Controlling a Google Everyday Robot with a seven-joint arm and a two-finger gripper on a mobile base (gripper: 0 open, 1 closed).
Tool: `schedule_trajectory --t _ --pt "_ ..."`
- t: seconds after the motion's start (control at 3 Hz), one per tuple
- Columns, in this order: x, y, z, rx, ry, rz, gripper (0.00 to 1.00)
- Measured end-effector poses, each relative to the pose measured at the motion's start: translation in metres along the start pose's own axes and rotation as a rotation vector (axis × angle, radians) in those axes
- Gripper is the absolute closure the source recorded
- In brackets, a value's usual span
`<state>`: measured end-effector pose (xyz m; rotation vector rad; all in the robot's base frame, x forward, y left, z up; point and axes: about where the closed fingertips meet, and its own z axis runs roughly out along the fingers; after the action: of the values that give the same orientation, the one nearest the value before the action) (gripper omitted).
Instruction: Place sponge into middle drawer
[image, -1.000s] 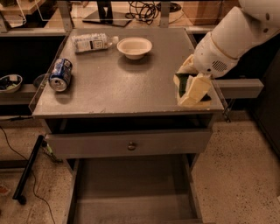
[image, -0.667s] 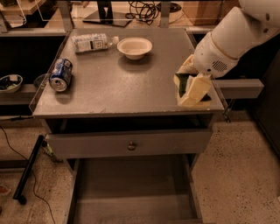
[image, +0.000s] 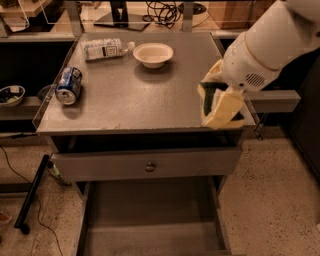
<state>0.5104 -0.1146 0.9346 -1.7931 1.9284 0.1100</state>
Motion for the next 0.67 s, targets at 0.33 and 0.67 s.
schedule_trajectory --t 0.33,0.67 --pt "-0.001 0.027 0.055 -0.033 -0.009 0.031 1.00" --pt "0.002 0.043 0.070 -0.034 -0.013 0.049 1.00"
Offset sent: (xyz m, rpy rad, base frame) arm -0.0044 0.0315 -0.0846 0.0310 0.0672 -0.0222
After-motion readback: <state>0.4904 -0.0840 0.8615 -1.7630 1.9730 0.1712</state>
